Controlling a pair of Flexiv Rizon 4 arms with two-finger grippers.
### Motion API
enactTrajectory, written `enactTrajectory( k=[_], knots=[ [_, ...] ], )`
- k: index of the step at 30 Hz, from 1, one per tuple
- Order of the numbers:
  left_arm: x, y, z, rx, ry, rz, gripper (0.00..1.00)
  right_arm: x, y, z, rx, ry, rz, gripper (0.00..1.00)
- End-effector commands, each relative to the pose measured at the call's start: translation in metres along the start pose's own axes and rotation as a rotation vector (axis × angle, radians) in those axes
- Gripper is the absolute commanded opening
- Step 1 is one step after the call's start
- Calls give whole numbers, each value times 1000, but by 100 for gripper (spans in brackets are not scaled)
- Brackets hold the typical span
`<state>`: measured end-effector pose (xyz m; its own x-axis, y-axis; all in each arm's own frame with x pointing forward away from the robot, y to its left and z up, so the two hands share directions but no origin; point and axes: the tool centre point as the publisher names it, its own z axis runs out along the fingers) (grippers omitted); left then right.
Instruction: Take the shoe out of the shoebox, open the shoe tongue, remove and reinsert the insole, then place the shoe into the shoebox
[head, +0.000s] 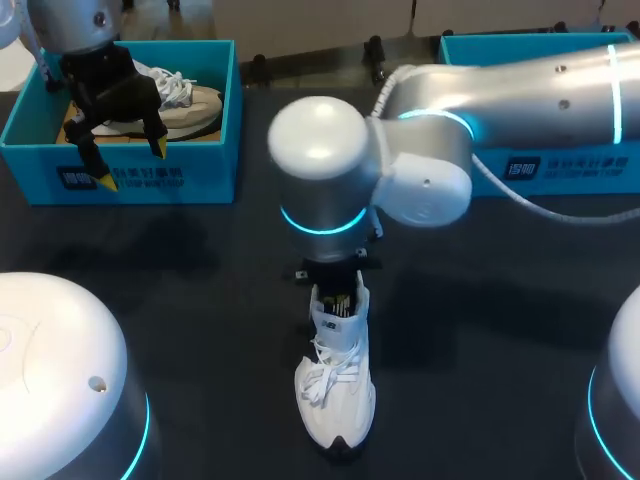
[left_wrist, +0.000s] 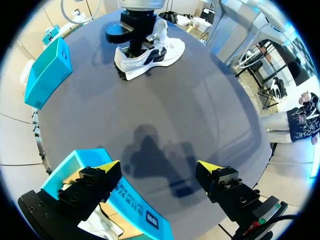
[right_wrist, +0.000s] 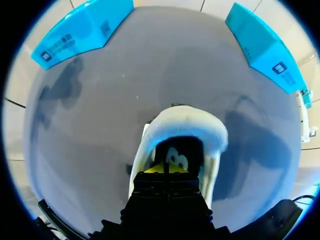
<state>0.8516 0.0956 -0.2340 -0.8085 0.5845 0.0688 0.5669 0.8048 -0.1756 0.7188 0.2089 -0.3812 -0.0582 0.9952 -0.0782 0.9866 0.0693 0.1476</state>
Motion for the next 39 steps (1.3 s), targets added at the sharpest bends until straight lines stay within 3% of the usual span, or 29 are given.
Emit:
enactTrajectory(
  k=[1, 6, 14, 27, 34, 39],
  knots=[
    [1, 0, -1, -2, 1, 0, 100, 0, -1, -24, 3, -75, -4, 0],
    [1, 0, -1, -2, 1, 0, 100, -6, 3, -25, 28, -125, -17, 0],
    [1, 0, -1, -2, 1, 0, 100, -19, 5, -7, 79, -189, -11, 0],
    [1, 0, -1, -2, 1, 0, 100, -18, 5, 33, 131, -162, 11, 0],
    [1, 0, -1, -2, 1, 0, 100, -12, 4, -2, 94, -228, 2, 0],
    [1, 0, -1, -2, 1, 0, 100, -14, 4, -14, 77, -273, -1, 0]
  ],
)
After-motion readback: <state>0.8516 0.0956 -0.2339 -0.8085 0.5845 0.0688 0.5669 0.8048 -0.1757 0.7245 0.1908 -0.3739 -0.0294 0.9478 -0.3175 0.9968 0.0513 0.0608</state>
